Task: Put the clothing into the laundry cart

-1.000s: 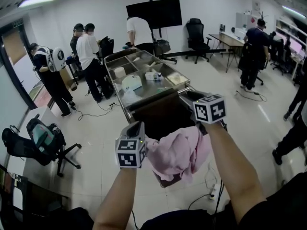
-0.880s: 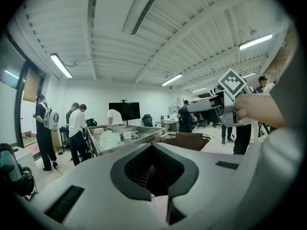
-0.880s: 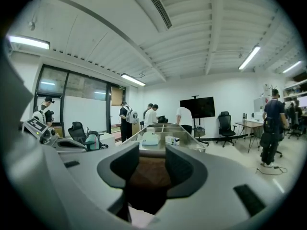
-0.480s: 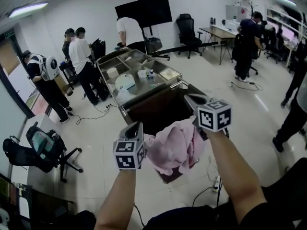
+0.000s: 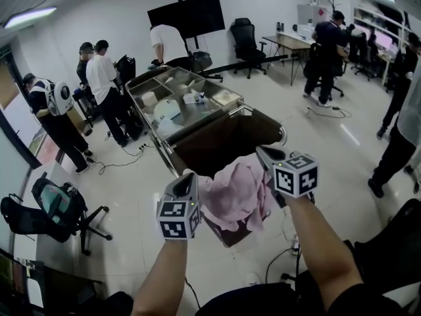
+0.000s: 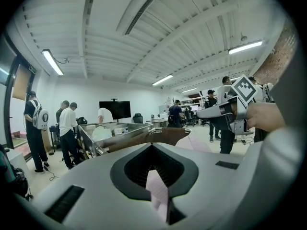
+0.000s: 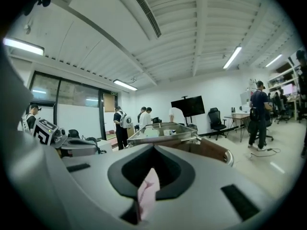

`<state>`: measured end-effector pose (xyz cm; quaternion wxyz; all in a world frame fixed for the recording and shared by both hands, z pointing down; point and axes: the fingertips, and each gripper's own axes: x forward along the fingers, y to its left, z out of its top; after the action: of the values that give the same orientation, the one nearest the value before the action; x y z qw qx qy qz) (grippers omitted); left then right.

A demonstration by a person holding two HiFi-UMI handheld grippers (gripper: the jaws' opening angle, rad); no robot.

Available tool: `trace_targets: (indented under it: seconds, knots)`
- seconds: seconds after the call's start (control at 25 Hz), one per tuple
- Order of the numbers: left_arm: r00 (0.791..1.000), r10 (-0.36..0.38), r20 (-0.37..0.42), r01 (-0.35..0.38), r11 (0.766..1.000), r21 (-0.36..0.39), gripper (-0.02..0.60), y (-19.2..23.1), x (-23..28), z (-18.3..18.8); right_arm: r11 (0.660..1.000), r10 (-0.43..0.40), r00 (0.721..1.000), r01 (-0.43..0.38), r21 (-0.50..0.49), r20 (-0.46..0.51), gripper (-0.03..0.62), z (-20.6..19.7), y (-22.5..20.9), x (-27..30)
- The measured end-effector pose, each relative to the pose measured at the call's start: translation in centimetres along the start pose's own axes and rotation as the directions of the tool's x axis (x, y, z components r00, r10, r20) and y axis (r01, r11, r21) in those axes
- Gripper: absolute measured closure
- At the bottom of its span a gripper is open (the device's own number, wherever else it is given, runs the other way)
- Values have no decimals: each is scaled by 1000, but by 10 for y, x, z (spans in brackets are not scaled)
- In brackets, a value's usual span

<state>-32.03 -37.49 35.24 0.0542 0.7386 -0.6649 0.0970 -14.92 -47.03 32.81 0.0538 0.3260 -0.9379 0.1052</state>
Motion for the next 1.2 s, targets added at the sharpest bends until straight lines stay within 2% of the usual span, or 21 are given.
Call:
trace_targets:
  seconds: [0.52, 0.92, 1.2]
  knots:
    - [995, -101, -8, 101, 995, 7, 583, -17, -56, -25, 995, -91, 995, 92, 28, -30, 591, -41, 54, -67]
    - [982, -184, -31, 185, 983, 17, 583, -33, -87, -56, 984, -158, 984, 163, 70, -82, 591, -100, 95, -113]
    - [979, -200, -46, 200, 980, 7, 583, -42, -105, -74, 981, -162, 981, 172, 93, -106, 591, -129, 111, -135]
